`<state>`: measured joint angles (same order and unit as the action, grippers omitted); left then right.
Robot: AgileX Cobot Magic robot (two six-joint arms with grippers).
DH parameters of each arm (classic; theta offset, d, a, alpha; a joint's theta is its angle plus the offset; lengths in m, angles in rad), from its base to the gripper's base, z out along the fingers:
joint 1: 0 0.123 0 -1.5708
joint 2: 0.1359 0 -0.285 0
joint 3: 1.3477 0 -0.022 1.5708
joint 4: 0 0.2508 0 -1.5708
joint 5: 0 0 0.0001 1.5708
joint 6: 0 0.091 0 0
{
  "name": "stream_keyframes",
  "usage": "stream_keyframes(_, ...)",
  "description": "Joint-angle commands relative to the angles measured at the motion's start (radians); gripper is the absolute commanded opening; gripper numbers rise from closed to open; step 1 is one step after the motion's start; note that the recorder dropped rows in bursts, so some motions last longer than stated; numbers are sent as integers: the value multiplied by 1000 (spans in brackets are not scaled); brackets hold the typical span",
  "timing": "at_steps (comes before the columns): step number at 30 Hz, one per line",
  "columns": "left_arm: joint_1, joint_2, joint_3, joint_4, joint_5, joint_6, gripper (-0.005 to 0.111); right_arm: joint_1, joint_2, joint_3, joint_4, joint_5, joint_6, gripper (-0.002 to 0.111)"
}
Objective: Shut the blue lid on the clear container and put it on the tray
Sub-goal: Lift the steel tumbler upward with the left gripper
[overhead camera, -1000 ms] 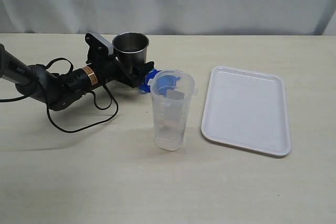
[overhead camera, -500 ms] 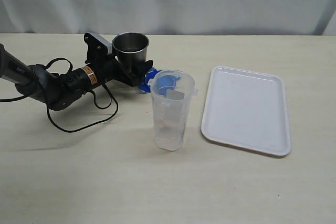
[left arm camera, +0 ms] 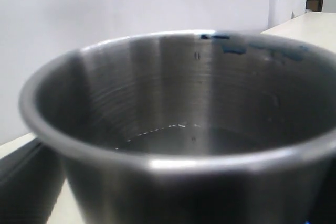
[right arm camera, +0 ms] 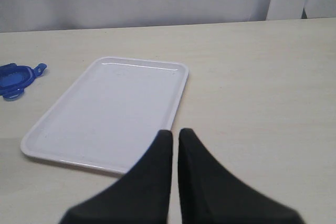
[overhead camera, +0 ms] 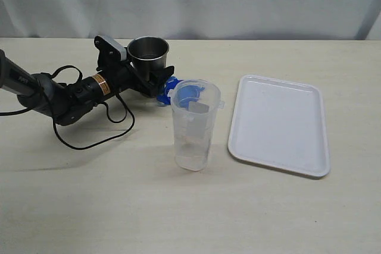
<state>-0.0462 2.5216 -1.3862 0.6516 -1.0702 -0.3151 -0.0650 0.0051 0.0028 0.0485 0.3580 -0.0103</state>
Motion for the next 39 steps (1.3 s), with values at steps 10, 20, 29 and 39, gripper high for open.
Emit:
stream_keyframes(10,-3,-1,-4,23,-12,-6,42,-3,-5,-3,-3,-14,-2,4)
stream_keyframes(20,-3,-1,-4,122,-8,-68,0,-3,-5,-3,-3,-14,-2,4)
stream_keyframes(29,-1,-1,-4,120,-12,-82,0,-3,-5,-3,-3,-14,-2,4)
stream_keyframes(39,0,-1,-4,120,-34,-82,0,-3,-5,-3,-3,-14,-2,4)
